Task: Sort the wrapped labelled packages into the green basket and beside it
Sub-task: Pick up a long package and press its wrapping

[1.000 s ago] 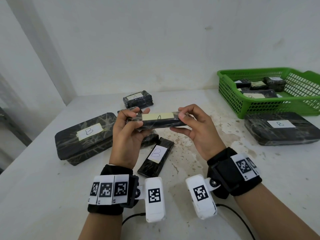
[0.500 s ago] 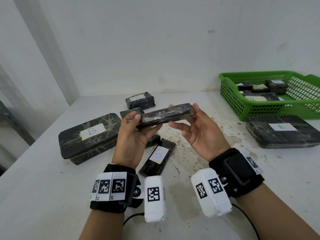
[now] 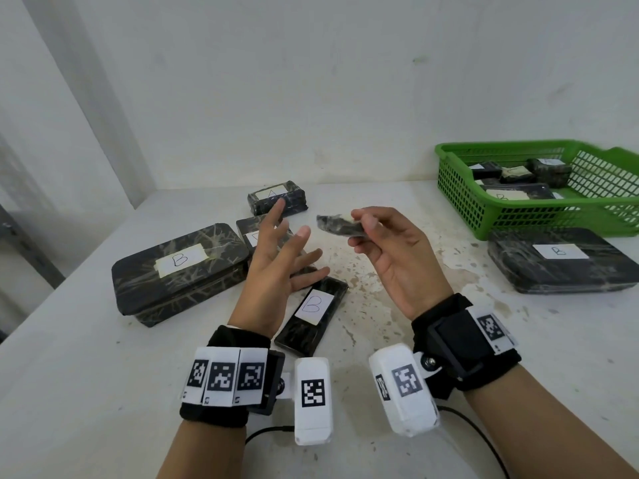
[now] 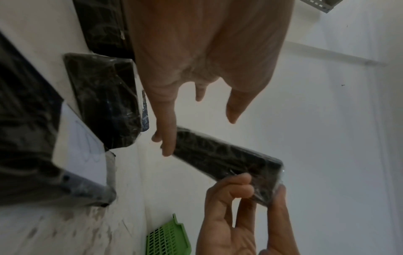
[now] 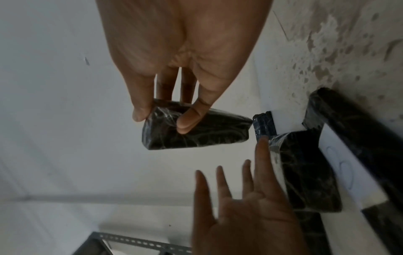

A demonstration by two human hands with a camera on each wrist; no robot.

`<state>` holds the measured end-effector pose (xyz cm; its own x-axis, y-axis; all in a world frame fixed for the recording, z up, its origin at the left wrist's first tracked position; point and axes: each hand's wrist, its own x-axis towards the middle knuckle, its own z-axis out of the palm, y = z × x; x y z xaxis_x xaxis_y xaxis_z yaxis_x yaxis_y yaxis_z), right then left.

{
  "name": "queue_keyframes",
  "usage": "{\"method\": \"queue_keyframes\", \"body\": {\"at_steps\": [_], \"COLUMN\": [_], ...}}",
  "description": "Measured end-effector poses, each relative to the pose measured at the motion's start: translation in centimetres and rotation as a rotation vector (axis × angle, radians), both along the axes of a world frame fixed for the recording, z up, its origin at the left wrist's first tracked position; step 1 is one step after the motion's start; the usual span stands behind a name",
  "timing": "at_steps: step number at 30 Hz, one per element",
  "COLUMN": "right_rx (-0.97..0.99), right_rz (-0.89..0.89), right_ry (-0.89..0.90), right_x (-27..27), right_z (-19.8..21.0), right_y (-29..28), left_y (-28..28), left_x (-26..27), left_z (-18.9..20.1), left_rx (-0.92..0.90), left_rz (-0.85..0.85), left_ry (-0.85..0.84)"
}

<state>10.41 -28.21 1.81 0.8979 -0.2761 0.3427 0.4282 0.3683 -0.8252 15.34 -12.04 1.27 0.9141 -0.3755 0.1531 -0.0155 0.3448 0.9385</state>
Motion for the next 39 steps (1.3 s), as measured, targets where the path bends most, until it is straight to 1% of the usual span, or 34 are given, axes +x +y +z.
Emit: {"method": "queue_keyframes", "body": {"at_steps": [2, 5, 7, 9, 12, 15, 20, 25, 30, 33, 35, 39], "right_rx": [-0.077, -0.106, -0.121, -0.158, -0.231, -0.274, -0.237, -0.340, -0.328, -0.297, -0.310, -0.336], "right_rz": [-0.035, 0.018, 0.038, 0.004, -0.097, -0.140, -0.083, -0.127, -0.150, -0.115, -0.101, -0.106], "right_ry": [0.015, 0.033, 0.036, 0.028, 0.028, 0.020, 0.005, 0.048, 0.042, 0.062, 0.077, 0.049], "right_x": [0.1, 0.0, 0.0, 0.2, 0.4, 0.4, 0.2, -0.1, 0.0, -0.1, -0.1, -0.1], "right_z": [-0.3, -0.6, -0.7, -1.0, -1.5, -1.5, -1.1, -1.1, -0.8, -0.8, -0.9, -0.8], "right_y": [0.2, 0.4, 0.7, 1.0, 1.3, 1.5, 1.3, 1.3, 1.6, 1.6, 1.6, 1.5], "left_y": [0.0, -0.5, -0.8, -1.0, -1.1, -1.0, -0.9, -1.1, -0.8, -0.9, -1.0, -0.7], "left_x": [-0.3, -0.8, -1.0, -1.1, -1.1, -1.0, -0.9, -1.0, -1.0, -0.9, -1.1, -1.1], "left_z": [0.1, 0.0, -0.2, -0.2, -0.4, -0.4, -0.5, -0.7, -0.3, -0.4, -0.3, -0.1], "left_rx": [0.022, 0.041, 0.027, 0.001, -0.052, -0.068, -0.092, -0.092, -0.112, -0.098, -0.105, -0.143], "left_rz": [-0.063, -0.120, -0.093, -0.017, 0.017, 0.011, -0.025, -0.003, -0.038, -0.021, -0.025, -0.058], "left_ry": [-0.061, -0.140, -0.174, -0.188, -0.166, -0.172, -0.157, -0.148, -0.128, -0.137, -0.134, -0.142]}}
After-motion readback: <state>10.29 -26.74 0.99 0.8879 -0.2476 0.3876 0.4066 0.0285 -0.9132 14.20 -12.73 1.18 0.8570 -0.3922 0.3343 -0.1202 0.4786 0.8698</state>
